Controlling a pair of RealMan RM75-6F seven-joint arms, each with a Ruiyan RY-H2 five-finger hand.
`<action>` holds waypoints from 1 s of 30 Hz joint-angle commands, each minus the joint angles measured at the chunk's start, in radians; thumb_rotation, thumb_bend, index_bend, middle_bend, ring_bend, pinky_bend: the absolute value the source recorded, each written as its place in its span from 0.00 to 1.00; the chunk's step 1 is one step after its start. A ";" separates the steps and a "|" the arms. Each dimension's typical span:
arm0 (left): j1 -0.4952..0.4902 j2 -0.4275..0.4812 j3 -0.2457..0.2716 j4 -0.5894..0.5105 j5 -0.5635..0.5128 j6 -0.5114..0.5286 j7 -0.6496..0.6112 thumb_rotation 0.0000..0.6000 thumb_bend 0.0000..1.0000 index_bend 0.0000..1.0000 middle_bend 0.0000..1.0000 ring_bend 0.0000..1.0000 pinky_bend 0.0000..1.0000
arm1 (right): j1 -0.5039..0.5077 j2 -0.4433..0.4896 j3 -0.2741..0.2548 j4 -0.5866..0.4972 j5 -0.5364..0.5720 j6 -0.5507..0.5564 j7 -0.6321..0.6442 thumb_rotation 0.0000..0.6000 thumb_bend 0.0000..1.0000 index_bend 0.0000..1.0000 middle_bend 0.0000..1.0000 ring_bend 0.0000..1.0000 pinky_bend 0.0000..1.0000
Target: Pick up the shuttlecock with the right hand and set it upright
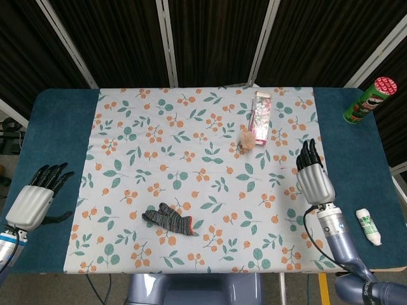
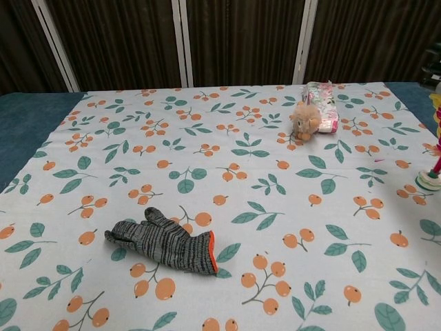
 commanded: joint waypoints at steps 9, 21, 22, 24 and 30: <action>0.000 0.000 0.000 0.000 0.000 0.000 -0.002 0.88 0.21 0.12 0.00 0.00 0.00 | -0.020 0.026 0.006 -0.058 -0.048 0.061 0.030 1.00 0.22 0.14 0.09 0.00 0.00; 0.001 -0.001 0.000 0.001 0.002 0.003 0.004 0.89 0.21 0.12 0.00 0.00 0.00 | -0.167 0.100 0.067 -0.150 -0.006 0.152 0.644 1.00 0.18 0.12 0.05 0.00 0.00; 0.001 -0.002 0.000 0.002 0.002 0.004 0.004 0.88 0.21 0.12 0.00 0.00 0.00 | -0.181 0.107 0.067 -0.150 -0.005 0.150 0.710 1.00 0.17 0.12 0.03 0.00 0.00; 0.002 -0.002 0.001 0.002 0.002 0.004 0.004 0.88 0.21 0.12 0.00 0.00 0.00 | -0.223 0.123 0.057 -0.138 -0.019 0.151 0.903 1.00 0.17 0.12 0.01 0.00 0.00; 0.002 -0.001 0.001 0.002 0.002 0.004 -0.001 0.88 0.21 0.12 0.00 0.00 0.00 | -0.274 0.110 0.035 -0.038 -0.134 0.181 1.253 1.00 0.15 0.11 0.00 0.00 0.00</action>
